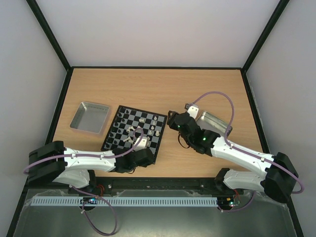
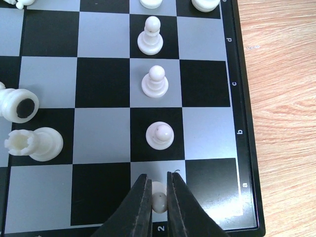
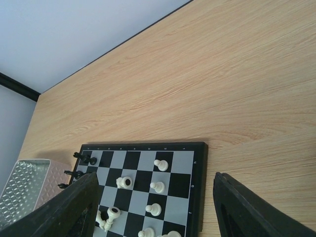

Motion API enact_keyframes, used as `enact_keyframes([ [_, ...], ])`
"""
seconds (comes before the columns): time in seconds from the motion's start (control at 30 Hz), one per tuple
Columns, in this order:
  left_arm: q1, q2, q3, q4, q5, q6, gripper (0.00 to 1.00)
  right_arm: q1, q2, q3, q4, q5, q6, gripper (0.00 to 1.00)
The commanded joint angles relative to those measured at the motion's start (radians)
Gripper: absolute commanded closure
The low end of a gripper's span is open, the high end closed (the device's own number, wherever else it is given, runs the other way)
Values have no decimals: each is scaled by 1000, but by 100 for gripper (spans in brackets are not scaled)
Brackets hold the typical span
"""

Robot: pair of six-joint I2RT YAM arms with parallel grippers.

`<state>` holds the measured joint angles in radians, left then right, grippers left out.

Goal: Set up the chess pieces on the board
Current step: Place the chess piece on the chessboard, then pick up the chess piece from the chessboard.

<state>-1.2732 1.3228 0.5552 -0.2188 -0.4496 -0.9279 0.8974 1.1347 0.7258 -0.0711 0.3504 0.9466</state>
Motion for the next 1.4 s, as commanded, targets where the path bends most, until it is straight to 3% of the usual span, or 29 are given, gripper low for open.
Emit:
enact_keyframes([
  [0.0,-9,-4,-16,0,-14,-11,86,-4,8,-11,-13,29,12,37],
  [0.23,-9,-55,-1,-15,-18,-9,68,-4,1,-9,-16,17,15,37],
  [0.43,-2,-159,30,-69,-58,-3,59,-4,-11,-9,-20,4,15,37],
  [0.57,59,-232,69,-112,-69,23,55,-4,0,2,-13,-41,-12,38],
  [0.8,325,-362,121,-131,41,155,51,-4,102,88,-48,-212,-85,39],
  [0.93,545,-418,177,-177,96,227,49,2,199,162,-85,-310,-144,42],
  [1.1,766,-462,281,-195,138,353,45,87,328,288,-142,-285,-209,42],
  [1.37,936,-425,415,-125,81,487,37,202,541,466,-254,-307,-241,44],
])
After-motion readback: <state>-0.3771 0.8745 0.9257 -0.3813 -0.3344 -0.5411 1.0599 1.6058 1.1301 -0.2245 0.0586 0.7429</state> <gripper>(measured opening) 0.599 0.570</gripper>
